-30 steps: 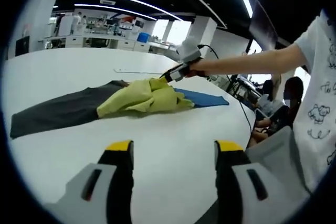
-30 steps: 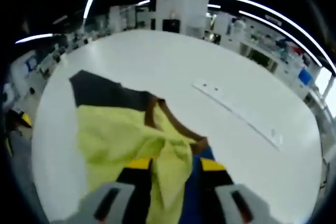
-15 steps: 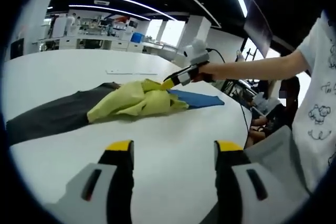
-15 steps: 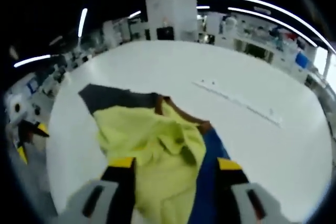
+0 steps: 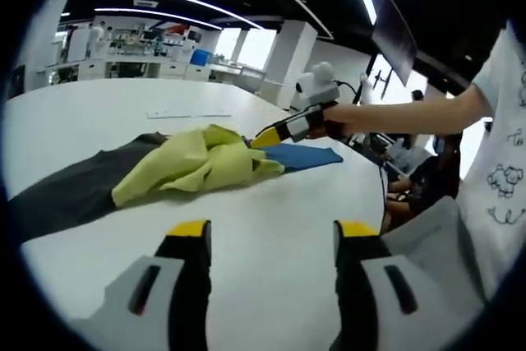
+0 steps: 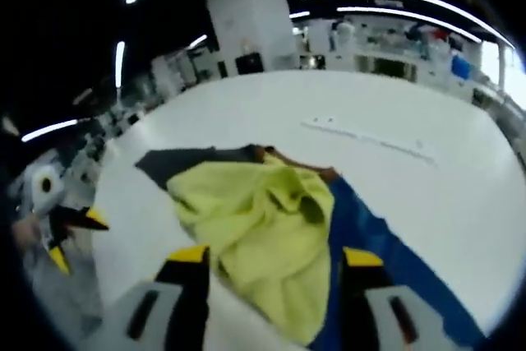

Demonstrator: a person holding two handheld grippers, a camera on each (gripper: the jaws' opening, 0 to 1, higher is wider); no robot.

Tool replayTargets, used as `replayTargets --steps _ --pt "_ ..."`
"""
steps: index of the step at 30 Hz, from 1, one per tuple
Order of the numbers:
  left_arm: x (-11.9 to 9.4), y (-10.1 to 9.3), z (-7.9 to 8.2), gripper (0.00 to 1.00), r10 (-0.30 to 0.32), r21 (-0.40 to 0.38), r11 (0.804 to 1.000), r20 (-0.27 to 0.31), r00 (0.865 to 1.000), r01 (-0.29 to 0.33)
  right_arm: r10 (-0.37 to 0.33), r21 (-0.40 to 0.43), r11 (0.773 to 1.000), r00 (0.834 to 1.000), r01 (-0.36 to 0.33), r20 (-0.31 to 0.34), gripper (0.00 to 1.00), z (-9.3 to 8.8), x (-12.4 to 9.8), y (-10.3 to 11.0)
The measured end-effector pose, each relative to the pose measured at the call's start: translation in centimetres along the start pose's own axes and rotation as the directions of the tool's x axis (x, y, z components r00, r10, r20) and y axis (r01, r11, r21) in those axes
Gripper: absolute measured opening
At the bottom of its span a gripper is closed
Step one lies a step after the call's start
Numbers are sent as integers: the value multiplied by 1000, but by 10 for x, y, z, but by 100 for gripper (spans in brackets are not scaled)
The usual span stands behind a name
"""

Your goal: Fold the garment on the visible template until the final outline fits inside the template.

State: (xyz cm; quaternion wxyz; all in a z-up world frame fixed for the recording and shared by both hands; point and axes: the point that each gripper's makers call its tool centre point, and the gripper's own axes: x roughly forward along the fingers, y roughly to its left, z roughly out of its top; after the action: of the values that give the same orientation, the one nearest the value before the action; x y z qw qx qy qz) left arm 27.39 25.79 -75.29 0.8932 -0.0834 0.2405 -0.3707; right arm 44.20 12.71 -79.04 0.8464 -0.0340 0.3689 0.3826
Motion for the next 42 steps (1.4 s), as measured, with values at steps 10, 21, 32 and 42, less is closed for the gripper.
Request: replayTargets --steps 10,21,32,42 --pt "35 -6 6 56 -8 74 997 -50 999 12 -6 82 997 1000 4 22 57 -12 -10 -10" --pt "80 17 20 46 96 32 995 -34 995 -95 4 162 987 999 -12 51 46 -21 -16 -1" --pt "126 27 6 35 183 186 969 -107 977 -162 46 211 976 997 -59 68 22 -25 -12 8" --pt "149 34 6 23 208 140 972 -121 971 -191 74 226 970 994 -91 79 14 -23 -7 14"
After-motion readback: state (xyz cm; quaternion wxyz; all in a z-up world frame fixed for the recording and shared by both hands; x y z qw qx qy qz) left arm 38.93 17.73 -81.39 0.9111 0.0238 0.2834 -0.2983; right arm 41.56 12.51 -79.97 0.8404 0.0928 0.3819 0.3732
